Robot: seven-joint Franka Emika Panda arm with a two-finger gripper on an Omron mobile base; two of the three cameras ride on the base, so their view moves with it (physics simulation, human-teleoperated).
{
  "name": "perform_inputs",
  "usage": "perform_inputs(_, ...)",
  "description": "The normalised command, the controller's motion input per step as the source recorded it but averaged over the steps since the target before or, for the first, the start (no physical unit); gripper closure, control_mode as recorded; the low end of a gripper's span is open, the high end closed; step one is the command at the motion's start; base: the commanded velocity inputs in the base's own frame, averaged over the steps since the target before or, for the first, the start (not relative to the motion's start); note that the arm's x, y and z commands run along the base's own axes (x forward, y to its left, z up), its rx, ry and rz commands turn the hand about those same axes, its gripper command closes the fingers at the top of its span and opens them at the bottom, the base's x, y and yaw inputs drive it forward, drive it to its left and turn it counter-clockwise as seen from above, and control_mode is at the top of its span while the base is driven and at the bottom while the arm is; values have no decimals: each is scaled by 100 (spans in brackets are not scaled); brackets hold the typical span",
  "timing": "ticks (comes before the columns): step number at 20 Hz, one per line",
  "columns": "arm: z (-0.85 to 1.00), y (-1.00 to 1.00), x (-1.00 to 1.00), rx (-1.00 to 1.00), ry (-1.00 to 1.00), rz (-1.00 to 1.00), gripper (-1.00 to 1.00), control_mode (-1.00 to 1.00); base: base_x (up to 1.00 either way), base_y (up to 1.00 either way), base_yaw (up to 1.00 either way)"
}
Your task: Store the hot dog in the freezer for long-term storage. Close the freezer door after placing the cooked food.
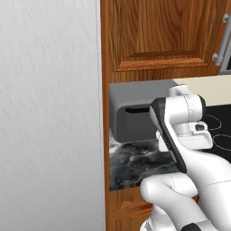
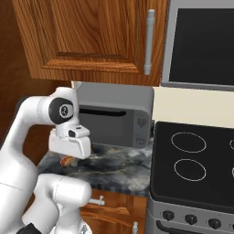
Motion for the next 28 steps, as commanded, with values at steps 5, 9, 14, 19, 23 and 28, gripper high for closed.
perform_inputs(5, 0, 0, 0, 0, 0, 0, 100, -100, 0, 0, 0)
perform_inputs(9, 0, 0, 0, 0, 0, 0, 100, -100, 0, 0, 0)
perform_inputs(14, 0, 0, -3, 0, 0, 0, 100, -100, 0, 0, 0)
perform_inputs(19, 0, 0, -6, 0, -1, 0, 100, 100, -38, -11, -8)
perform_inputs(23, 0, 0, 0, 0, 0, 0, 100, 100, -57, -31, -24)
perform_inputs(28, 0, 0, 0, 0, 0, 0, 100, 100, -45, -20, -39)
